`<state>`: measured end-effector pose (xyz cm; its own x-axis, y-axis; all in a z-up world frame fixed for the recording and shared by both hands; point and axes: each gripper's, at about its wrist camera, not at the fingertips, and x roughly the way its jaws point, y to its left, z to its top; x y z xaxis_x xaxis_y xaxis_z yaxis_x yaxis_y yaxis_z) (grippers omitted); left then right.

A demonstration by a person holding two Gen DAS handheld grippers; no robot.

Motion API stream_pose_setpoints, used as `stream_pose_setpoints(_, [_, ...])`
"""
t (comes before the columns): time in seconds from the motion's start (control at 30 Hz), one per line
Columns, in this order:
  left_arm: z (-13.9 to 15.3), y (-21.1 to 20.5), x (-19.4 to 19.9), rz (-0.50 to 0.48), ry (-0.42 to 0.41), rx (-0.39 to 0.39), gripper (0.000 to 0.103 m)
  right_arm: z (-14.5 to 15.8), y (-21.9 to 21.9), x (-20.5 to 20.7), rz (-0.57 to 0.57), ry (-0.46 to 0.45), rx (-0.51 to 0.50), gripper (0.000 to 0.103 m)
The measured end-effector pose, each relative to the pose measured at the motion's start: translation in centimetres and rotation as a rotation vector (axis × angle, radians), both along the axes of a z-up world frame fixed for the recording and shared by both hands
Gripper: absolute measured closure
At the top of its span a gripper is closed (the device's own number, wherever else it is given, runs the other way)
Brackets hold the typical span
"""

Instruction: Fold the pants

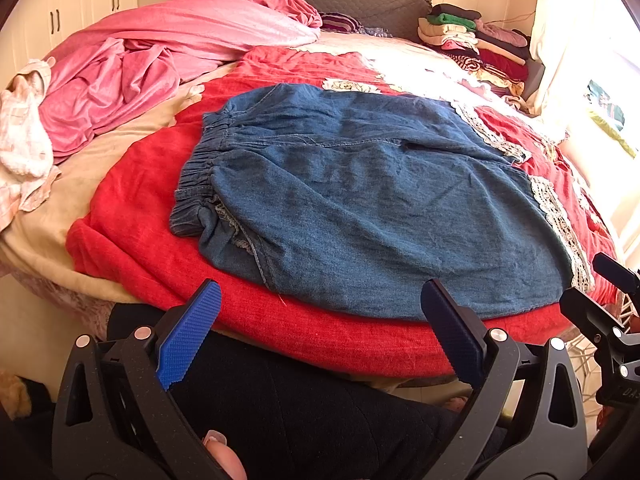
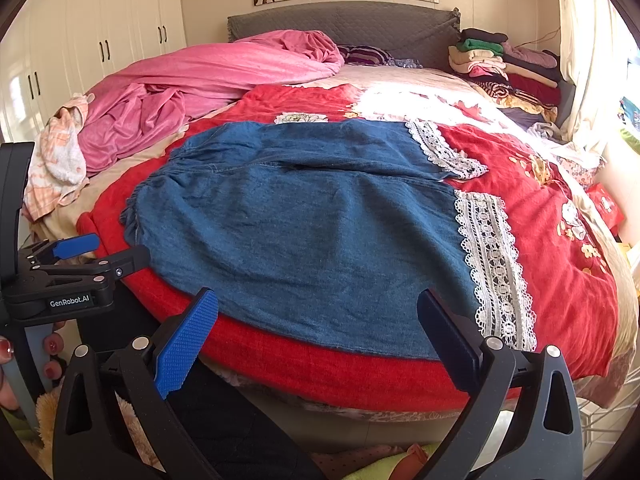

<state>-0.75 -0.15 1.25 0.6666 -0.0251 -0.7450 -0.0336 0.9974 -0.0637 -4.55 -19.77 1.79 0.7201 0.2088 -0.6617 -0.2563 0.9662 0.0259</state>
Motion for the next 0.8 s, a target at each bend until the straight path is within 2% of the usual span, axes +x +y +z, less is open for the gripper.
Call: stream_pose_setpoints(0.8, [-0.3, 0.4, 0.6, -0.011, 0.011, -0.016, 0.009, -0.2, -0.1, 1.3, 0.003, 0.027, -0.003, 0.004])
